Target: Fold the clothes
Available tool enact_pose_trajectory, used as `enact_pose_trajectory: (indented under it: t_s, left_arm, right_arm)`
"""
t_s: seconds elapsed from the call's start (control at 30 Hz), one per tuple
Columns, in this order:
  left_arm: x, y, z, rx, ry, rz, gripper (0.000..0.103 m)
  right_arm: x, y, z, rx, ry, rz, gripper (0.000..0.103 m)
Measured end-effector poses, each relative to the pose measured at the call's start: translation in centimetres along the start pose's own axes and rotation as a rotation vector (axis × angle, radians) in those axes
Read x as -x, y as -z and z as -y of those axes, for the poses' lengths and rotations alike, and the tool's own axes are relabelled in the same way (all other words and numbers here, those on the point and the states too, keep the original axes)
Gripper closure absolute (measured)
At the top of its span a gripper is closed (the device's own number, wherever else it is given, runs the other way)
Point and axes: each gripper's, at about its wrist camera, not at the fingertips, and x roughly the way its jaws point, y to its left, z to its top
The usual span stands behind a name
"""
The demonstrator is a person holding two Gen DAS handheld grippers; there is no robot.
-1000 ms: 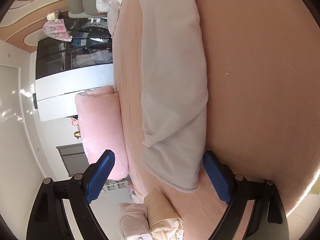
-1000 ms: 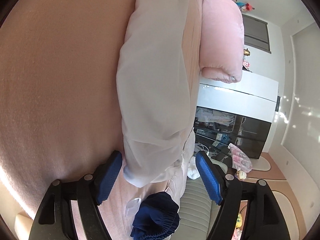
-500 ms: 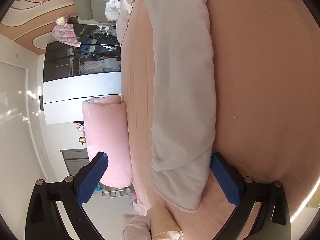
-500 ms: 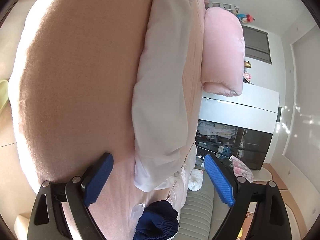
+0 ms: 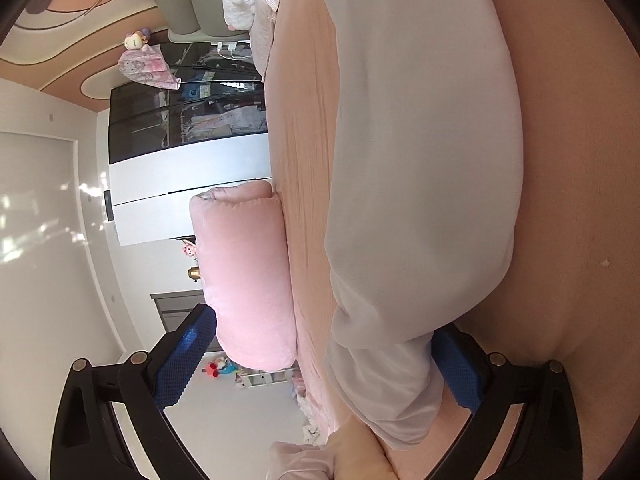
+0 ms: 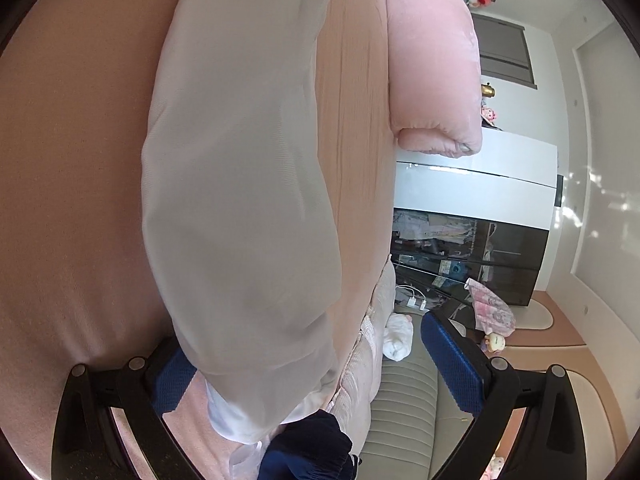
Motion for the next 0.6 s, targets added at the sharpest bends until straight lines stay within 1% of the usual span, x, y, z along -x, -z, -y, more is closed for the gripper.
enact_pose_trajectory:
  t_s: [0.07, 0.13, 0.23, 0.3, 0.37, 0.43, 0.47, 0.5, 0.53, 0.57, 0.6]
  left_arm:
    - [0.2, 0.3, 0.1, 0.007, 0.005, 0.023, 0.0]
    - [-0.2, 0.5, -0.2, 0.025, 0.062, 0.045, 0.0]
    - [-2.1, 0.9, -1.6, 0.102, 0.211, 0.009, 0.0]
    - [-2.7, 1.3, -2.1, 0.167, 0.274, 0.003, 0.0]
    - [-2.6, 1.7, -2.3, 0.193, 0.29, 0.035, 0.001]
    - [-2.5, 1.9, -2.3, 0.21, 0.309, 0.041, 0.007]
    - [-2.3, 1.9, -2.2, 0.214, 0.321, 0.045, 0.016]
    - [-1.9, 1.9, -1.8, 0.206, 0.329, 0.054, 0.032]
    - [-1.2, 1.7, -1.1, 0.185, 0.334, 0.06, 0.043]
    - [-0.6, 1.5, -0.4, 0.164, 0.335, 0.065, 0.069]
    - [-0.1, 1.2, 0.4, 0.142, 0.299, 0.058, 0.08]
  right_arm:
    - [0.0, 0.0, -0.3, 0.001, -0.005, 0.006, 0.0]
    - [-0.3, -0.1, -0.2, 0.001, -0.035, 0.003, 0.0]
    - [-1.0, -0.2, 0.3, 0.0, -0.108, -0.007, 0.0]
    - [-1.2, -0.2, 0.4, 0.012, -0.138, -0.004, 0.0]
    - [-1.2, -0.3, 0.3, 0.023, -0.15, -0.001, 0.0]
    - [-1.2, -0.3, 0.1, 0.032, -0.165, -0.006, 0.0]
    - [-1.1, -0.3, 0.0, 0.038, -0.174, -0.009, 0.001]
    - [-1.1, -0.4, 0.0, 0.049, -0.185, -0.01, 0.005]
    - [-1.1, -0.4, 0.0, 0.061, -0.196, -0.011, 0.005]
    - [-1.0, -0.5, -0.1, 0.071, -0.213, -0.017, 0.009]
    - [-0.9, -0.5, -0.3, 0.079, -0.232, -0.023, 0.019]
